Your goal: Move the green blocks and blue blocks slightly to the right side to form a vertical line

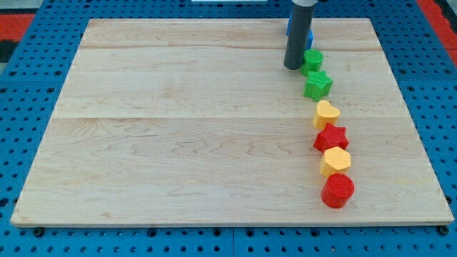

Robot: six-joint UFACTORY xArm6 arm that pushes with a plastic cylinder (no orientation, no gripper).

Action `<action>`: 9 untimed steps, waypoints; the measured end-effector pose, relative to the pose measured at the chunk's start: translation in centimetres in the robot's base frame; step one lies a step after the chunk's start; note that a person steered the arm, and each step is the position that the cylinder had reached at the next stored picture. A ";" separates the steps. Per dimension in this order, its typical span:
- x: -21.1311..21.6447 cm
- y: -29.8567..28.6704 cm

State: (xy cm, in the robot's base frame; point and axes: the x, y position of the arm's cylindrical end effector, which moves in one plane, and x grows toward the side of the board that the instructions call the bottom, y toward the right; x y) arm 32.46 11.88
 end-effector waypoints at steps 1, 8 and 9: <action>-0.2 -0.6; -7.5 -0.6; -8.2 -5.1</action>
State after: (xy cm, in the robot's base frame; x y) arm 24.28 6.73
